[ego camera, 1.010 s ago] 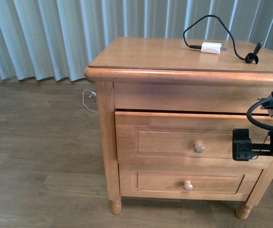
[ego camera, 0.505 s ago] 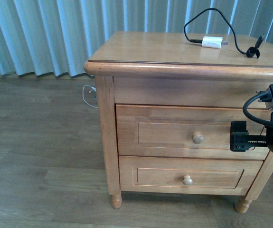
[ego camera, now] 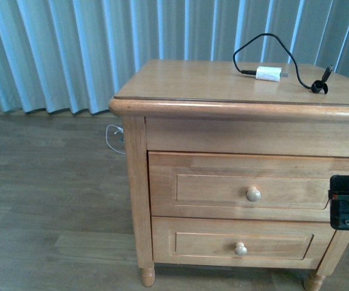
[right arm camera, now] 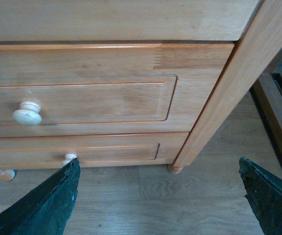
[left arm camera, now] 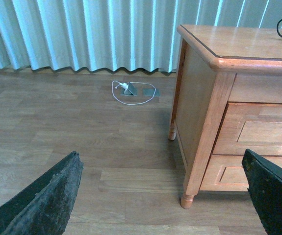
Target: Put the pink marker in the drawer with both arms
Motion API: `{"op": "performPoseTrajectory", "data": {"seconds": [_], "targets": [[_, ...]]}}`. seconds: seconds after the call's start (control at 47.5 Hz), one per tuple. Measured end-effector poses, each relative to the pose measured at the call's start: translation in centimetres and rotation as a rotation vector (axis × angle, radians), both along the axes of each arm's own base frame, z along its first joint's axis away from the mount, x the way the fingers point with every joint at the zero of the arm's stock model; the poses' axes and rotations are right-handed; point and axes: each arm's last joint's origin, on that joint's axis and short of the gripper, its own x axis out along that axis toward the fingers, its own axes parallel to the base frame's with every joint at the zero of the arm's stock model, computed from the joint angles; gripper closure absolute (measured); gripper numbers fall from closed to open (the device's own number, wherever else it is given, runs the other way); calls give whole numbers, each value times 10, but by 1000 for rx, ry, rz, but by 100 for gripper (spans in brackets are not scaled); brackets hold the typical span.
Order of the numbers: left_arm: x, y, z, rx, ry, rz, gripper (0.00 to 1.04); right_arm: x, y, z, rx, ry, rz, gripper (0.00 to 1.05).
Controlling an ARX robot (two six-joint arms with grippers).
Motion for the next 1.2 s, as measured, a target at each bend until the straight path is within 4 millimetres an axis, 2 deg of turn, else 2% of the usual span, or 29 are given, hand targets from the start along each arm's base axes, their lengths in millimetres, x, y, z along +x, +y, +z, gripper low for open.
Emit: {"op": "performPoseTrajectory", "data": {"seconds": [0.21,0.273,0.379,0.505,0.778,0.946,1.052,1.199], "targets": [[0,0,0,0,0,0,6,-46,19,50,7,-39,22,8],[0,0,0,0,0,0,6,-63,31,69,3,-68,45,8],[0,0,0,0,0,0,6,-87,49,89,10,-112,74,8],[0,0,0,0,0,0,6,-100,59,102,-4,-186,39,8],[0,0,0,0,0,0,6,-101,60,103,-5,-199,44,9],[0,0,0,0,0,0,6,-113,44,89,29,-433,81,35],[0,0,0,0,0,0,6,-127,27,79,18,-461,68,58],[0,0,0,0,0,0,6,-141,12,65,11,-453,75,90]]}}
